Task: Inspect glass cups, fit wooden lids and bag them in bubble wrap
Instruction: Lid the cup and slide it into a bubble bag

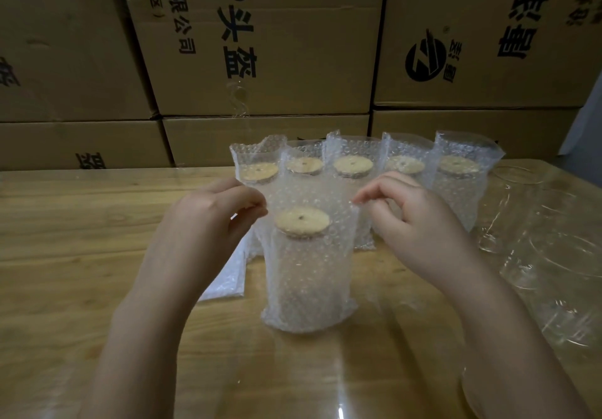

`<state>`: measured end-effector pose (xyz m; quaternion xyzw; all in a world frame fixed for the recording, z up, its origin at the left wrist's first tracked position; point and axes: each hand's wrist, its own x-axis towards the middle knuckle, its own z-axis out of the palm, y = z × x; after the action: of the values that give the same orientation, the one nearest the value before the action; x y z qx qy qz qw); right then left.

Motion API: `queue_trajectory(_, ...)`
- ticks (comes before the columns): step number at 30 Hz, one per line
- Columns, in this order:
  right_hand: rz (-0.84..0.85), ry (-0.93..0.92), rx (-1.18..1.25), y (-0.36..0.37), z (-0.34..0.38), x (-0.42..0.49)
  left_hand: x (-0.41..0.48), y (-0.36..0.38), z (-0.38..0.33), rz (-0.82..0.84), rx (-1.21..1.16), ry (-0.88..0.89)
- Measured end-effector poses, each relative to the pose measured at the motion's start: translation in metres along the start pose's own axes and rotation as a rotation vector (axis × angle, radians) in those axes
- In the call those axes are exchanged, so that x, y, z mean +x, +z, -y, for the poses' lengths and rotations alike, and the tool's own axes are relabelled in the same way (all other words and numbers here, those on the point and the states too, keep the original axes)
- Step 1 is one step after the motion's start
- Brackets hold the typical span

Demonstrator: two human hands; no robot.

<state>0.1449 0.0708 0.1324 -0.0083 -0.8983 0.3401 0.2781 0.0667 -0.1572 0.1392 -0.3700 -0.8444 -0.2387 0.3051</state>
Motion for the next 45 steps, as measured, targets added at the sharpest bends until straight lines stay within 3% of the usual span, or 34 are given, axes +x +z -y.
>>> queue_trajectory(11, 0.161, 0.009, -0.153, -0.007, -0.001, -0.002, -0.007, -0.013, 0.014, 0.232, -0.051, -0.113)
queue_trajectory(16, 0.133, -0.005, -0.165, -0.007, -0.001, 0.000, -0.006, -0.017, 0.013, 0.165, -0.067, -0.134)
queue_trajectory(26, -0.098, -0.151, -0.253, -0.003, -0.002, 0.002, -0.003, -0.007, 0.010, -0.089, 0.069, -0.074)
queue_trajectory(31, -0.169, -0.187, -0.340, 0.000, 0.000, 0.001, -0.004, -0.004, 0.013, -0.099, 0.097, -0.090)
queue_trajectory(40, -0.183, -0.178, -0.350, 0.001, -0.002, 0.001, -0.003, 0.003, 0.016, -0.105, 0.117, -0.113)
queue_trajectory(45, -0.004, -0.046, -0.231, -0.002, -0.005, 0.002, -0.003, 0.007, 0.018, -0.099, 0.052, -0.123)
